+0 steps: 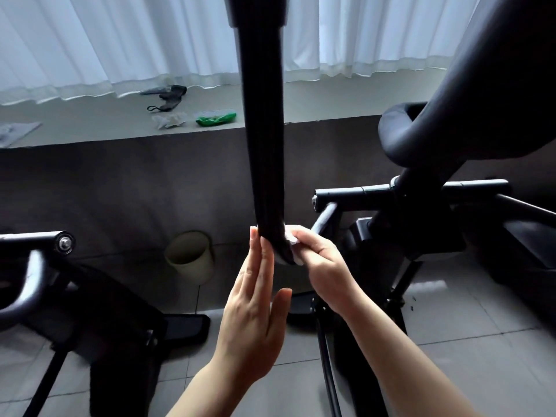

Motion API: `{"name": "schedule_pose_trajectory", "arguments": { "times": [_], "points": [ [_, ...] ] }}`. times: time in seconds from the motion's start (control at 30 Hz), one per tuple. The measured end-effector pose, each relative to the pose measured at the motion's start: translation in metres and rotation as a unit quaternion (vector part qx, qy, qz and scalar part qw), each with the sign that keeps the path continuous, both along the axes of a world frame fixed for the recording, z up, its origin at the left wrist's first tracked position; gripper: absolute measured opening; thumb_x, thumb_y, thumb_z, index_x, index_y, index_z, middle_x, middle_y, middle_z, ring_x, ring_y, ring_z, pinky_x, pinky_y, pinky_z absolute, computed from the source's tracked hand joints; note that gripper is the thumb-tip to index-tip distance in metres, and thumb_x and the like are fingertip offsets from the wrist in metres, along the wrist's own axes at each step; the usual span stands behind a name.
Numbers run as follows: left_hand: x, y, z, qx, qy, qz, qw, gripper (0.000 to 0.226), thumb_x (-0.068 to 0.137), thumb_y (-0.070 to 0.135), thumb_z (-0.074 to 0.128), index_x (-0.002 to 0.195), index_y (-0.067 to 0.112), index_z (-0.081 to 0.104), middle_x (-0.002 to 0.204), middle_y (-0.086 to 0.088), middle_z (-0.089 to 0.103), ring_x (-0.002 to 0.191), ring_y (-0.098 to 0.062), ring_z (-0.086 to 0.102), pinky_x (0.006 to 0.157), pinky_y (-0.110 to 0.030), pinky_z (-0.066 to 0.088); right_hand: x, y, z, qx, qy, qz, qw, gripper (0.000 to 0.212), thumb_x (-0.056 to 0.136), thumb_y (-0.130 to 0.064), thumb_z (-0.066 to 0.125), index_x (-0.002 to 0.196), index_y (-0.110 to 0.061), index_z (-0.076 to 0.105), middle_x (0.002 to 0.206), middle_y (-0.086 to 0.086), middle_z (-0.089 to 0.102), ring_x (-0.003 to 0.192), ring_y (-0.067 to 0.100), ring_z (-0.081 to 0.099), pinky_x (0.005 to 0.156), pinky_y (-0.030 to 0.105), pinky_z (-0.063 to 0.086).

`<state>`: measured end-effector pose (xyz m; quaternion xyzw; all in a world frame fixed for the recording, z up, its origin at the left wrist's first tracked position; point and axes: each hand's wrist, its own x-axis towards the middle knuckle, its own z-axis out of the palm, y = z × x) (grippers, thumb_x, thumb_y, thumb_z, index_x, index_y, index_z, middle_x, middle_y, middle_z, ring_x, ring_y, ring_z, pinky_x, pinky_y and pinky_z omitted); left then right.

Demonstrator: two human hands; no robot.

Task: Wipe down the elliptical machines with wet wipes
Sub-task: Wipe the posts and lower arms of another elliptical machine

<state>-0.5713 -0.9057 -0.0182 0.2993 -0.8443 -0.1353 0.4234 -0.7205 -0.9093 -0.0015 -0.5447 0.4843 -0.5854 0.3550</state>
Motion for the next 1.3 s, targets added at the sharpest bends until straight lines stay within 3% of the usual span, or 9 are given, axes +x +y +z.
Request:
{"name": "schedule_pose_trajectory", "arguments": {
  "times": [0.17,0.37,0.47,0.57,0.63,0.87,0.97,1.17,1.3],
  "points": [
    [0.002,0.001,0.0,-0.002,-0.009,-0.003,1.0,0.061,0.105,0.043,0.024,0.157,0.026,-0.004,0.165,0.011,-0.01,0.151,-0.005,0.002,0.118,-0.015,0.007,-0.026,-0.019,-0.034,-0.032,0.207,-0.037,0.977,0.033,0.081,0.003,0.045,0.097,-0.008,0.072,0.099,-0.007,0.068,0.098,0.013,0.061,0.093,0.023,0.043],
    [0.009,-0.003,0.003,-0.008,-0.032,-0.01,0.999,0.06,0.106,0.044,0.022,0.157,0.022,0.0,0.165,0.008,-0.006,0.151,-0.007,0.003,0.119,-0.018,0.008,-0.096,-0.067,-0.056,0.106,0.367,-0.083,0.92,0.041,0.085,0.012,0.043,0.107,-0.006,0.073,0.119,0.006,0.066,0.118,0.027,0.056,0.1,0.016,0.033],
    [0.018,0.001,0.008,0.02,-0.026,-0.031,0.999,0.06,0.105,0.044,0.024,0.157,0.024,0.004,0.165,0.008,0.001,0.15,-0.005,0.008,0.117,-0.014,0.012,-0.08,-0.068,-0.048,0.11,0.341,-0.079,0.93,0.04,0.079,-0.002,0.038,0.093,-0.007,0.075,0.105,0.006,0.068,0.106,0.025,0.059,0.092,0.02,0.038],
    [0.025,0.001,0.011,0.016,-0.047,-0.027,0.998,0.058,0.105,0.044,0.026,0.157,0.021,0.014,0.165,0.01,0.008,0.15,-0.005,0.013,0.117,-0.016,0.015,-0.048,-0.043,-0.029,0.079,0.285,-0.037,0.955,0.044,0.076,0.001,0.038,0.068,-0.036,0.062,0.081,-0.016,0.064,0.084,0.0,0.058,0.083,0.022,0.042],
    [0.028,0.002,0.011,0.016,-0.058,-0.029,0.998,0.059,0.105,0.044,0.027,0.155,0.015,0.017,0.165,0.009,0.009,0.15,-0.005,0.014,0.118,-0.016,0.015,-0.023,-0.02,-0.018,0.068,0.199,-0.054,0.976,0.045,0.081,0.004,0.042,0.064,-0.033,0.061,0.08,-0.027,0.065,0.083,-0.008,0.057,0.084,0.017,0.043],
    [0.019,0.004,0.005,0.068,-0.004,-0.054,0.996,0.057,0.105,0.046,0.026,0.156,0.026,0.01,0.164,0.016,0.003,0.15,-0.008,0.012,0.118,-0.017,0.014,0.032,0.017,0.013,-0.047,-0.095,-0.066,0.992,0.039,0.09,-0.006,0.041,0.12,-0.006,0.066,0.113,-0.003,0.071,0.111,0.007,0.063,0.096,0.02,0.046],
    [0.017,0.004,0.004,0.073,0.001,-0.064,0.995,0.056,0.105,0.043,0.026,0.156,0.027,0.009,0.165,0.012,0.003,0.151,-0.01,0.01,0.118,-0.017,0.012,0.024,0.011,-0.01,-0.075,0.008,-0.097,0.992,0.037,0.094,-0.002,0.043,0.125,-0.006,0.064,0.126,0.0,0.065,0.124,0.015,0.057,0.107,0.029,0.042],
    [0.025,0.003,0.007,0.069,-0.017,-0.058,0.996,0.059,0.105,0.041,0.029,0.154,0.011,0.017,0.164,0.009,0.01,0.15,-0.007,0.014,0.116,-0.013,0.015,-0.069,-0.038,-0.067,0.031,0.333,-0.096,0.937,0.047,0.077,0.007,0.045,0.114,-0.005,0.071,0.121,0.009,0.067,0.119,0.028,0.059,0.107,0.011,0.029],
    [0.025,0.004,0.008,0.066,-0.027,-0.048,0.996,0.059,0.106,0.044,0.028,0.154,0.011,0.018,0.164,0.009,0.011,0.15,-0.007,0.014,0.116,-0.013,0.014,-0.117,-0.077,-0.071,0.116,0.37,-0.137,0.912,0.055,0.086,0.013,0.039,0.133,-0.008,0.059,0.144,0.008,0.051,0.139,0.022,0.04,0.114,0.017,0.018]
  ]
}}
